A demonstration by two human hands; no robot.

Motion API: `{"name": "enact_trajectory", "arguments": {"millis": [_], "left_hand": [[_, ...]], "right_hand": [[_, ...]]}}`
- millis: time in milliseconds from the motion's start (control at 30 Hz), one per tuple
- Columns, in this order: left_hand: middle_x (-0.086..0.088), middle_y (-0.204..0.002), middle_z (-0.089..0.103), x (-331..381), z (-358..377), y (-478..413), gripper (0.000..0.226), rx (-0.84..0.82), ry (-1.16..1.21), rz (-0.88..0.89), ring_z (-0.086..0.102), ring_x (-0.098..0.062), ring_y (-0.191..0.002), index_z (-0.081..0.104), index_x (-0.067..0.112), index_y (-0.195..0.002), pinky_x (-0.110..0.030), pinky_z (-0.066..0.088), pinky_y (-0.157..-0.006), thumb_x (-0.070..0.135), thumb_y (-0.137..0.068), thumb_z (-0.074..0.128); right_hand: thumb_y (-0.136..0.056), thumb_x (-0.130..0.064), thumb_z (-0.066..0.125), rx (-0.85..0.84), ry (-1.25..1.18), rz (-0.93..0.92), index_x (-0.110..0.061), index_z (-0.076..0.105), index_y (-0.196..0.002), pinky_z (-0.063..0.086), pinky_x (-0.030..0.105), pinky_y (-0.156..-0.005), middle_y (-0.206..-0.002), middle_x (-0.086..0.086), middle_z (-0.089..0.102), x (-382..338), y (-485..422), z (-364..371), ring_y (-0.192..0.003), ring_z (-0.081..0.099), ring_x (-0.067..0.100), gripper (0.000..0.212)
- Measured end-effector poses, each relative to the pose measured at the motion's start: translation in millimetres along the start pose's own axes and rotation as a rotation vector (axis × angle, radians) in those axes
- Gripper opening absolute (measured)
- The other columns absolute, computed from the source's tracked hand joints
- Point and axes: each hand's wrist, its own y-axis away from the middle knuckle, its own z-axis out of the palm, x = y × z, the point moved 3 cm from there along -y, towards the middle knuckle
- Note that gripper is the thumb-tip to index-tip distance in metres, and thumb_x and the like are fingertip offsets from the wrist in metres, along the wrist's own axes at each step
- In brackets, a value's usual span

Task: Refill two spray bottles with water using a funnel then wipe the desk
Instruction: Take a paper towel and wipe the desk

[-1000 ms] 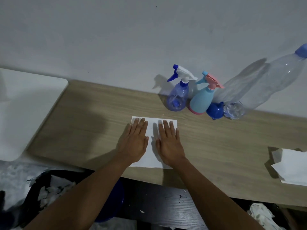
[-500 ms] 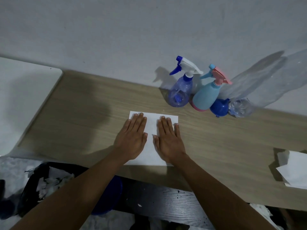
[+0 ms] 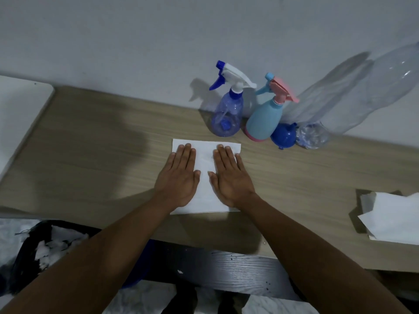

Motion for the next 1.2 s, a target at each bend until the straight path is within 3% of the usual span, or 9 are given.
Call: {"name": "enact_trajectory", "arguments": {"millis": [300, 500, 700, 933, 1100, 1200], "left_hand": [[-0.015, -0.165, 0.002, 100.4, 7.8, -28.5, 0.072, -0.013, 0.016, 0.026, 0.001, -0.029, -0.153, 0.005, 0.004, -0.156, -0.044, 0.006, -0.125, 0.045, -0.097, 0.001], [-0.015, -0.165, 0.0, 177.2, 17.1, -49.0, 0.067, -0.043, 0.01, 0.057, -0.002, -0.028, -0.153, 0.002, 0.004, -0.156, -0.044, 0.003, -0.125, 0.042, -0.102, 0.01], [-0.015, -0.165, -0.006, 254.8, 22.7, -61.6, 0.067, -0.086, -0.033, 0.15, -0.006, -0.028, -0.153, -0.001, 0.004, -0.156, -0.045, 0.003, -0.124, 0.043, -0.101, 0.006], [-0.015, -0.165, -0.005, 311.3, 29.9, -36.6, 0.067, -0.105, -0.078, 0.295, -0.006, -0.028, -0.153, 0.0, 0.003, -0.156, -0.041, -0.002, -0.124, 0.043, -0.103, 0.011], [-0.016, -0.165, -0.001, 330.0, 35.2, 5.1, 0.068, -0.093, -0.075, 0.322, -0.002, -0.029, -0.153, 0.005, 0.002, -0.156, -0.042, 0.001, -0.125, 0.043, -0.102, 0.01], [-0.017, -0.164, 0.008, 332.8, 36.1, 30.6, 0.068, -0.056, -0.069, 0.296, 0.007, -0.029, -0.153, 0.013, 0.001, -0.155, -0.043, 0.008, -0.124, 0.043, -0.102, 0.011]], "right_hand": [[-0.103, -0.056, 0.011, 0.006, 0.011, 0.055, -0.017, 0.0, -0.16, 0.002, 0.043, -0.126, -0.168, 0.002, -0.007, 92.9, 41.1, -13.0, -0.154, -0.01, 0.02, 0.07], [-0.103, -0.054, 0.014, 0.025, 0.021, 0.112, -0.014, 0.001, -0.16, 0.003, 0.044, -0.126, -0.168, 0.004, -0.005, 163.3, 77.3, -18.4, -0.155, -0.008, 0.02, 0.07], [-0.103, -0.049, 0.016, 0.083, -0.007, 0.246, -0.008, 0.007, -0.159, 0.001, 0.044, -0.126, -0.168, 0.009, 0.0, 220.2, 126.7, -22.1, -0.155, -0.005, 0.023, 0.07], [-0.104, -0.045, 0.02, 0.126, -0.137, 0.372, -0.003, 0.006, -0.158, 0.001, 0.047, -0.126, -0.167, 0.014, -0.002, 236.6, 197.6, -10.3, -0.155, -0.006, 0.028, 0.07], [-0.105, -0.047, 0.025, 0.136, -0.118, 0.376, -0.004, 0.009, -0.158, 0.027, 0.038, -0.119, -0.168, 0.012, 0.002, 234.2, 246.5, -5.1, -0.155, 0.0, 0.024, 0.07], [-0.104, -0.048, 0.02, 0.1, -0.057, 0.364, -0.003, 0.009, -0.158, 0.018, 0.042, -0.122, -0.167, 0.014, 0.003, 224.9, 260.1, -1.4, -0.155, 0.004, 0.027, 0.072]]}}
